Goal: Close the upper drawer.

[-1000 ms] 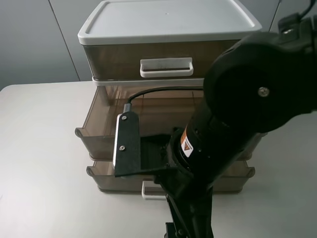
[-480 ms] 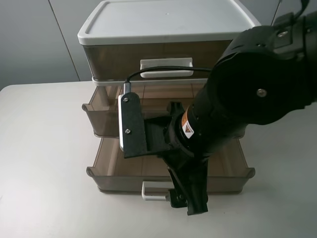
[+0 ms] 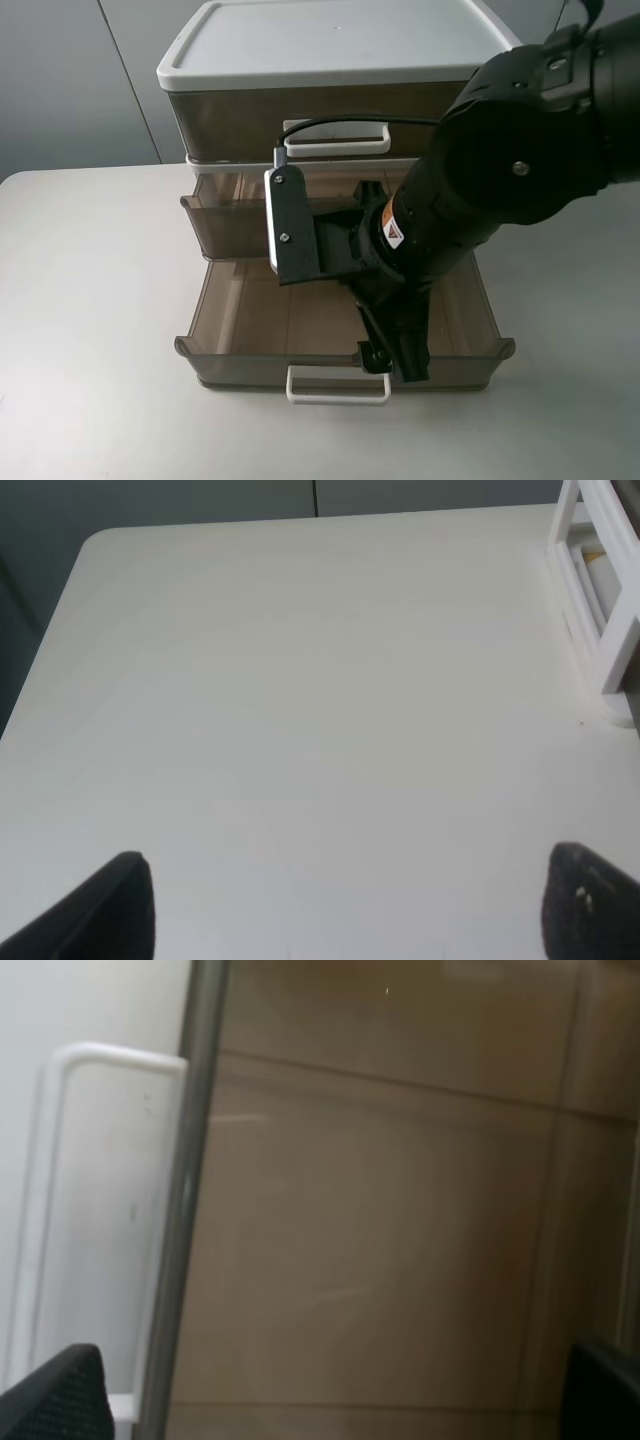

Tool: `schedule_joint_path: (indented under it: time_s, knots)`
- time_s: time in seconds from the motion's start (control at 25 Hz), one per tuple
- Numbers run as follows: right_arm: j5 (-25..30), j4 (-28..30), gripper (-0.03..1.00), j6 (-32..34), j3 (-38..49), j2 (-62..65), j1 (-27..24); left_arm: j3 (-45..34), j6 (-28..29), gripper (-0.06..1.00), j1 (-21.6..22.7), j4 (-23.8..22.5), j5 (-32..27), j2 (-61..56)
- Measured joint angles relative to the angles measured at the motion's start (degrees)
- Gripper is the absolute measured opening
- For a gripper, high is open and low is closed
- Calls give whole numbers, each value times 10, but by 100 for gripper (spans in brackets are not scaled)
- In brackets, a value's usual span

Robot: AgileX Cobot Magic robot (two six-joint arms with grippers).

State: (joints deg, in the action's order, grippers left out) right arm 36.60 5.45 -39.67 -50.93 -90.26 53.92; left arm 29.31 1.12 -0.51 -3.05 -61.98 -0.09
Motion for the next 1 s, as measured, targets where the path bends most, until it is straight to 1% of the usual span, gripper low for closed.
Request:
schedule_joint_path:
  time_s: [0.16, 0.36, 0.52, 0.6, 0.72, 1.0]
  knots:
    - [-26, 11, 68, 0, 0, -2, -9, 0, 0, 74, 0, 0, 0, 0]
    - [-32, 13, 68, 0, 0, -7, -20, 0, 0, 74, 0, 0, 0, 0]
    - [-42, 30, 68, 0, 1, -15, -23, 0, 0, 74, 0, 0, 0, 0]
    - [-63, 56, 68, 0, 1, -19, -30, 0, 0, 74, 0, 0, 0, 0]
    - [-73, 85, 68, 0, 0, -22, -34, 0, 0, 74, 0, 0, 0, 0]
    - [-94, 89, 68, 0, 0, -22, -34, 0, 0, 74, 0, 0, 0, 0]
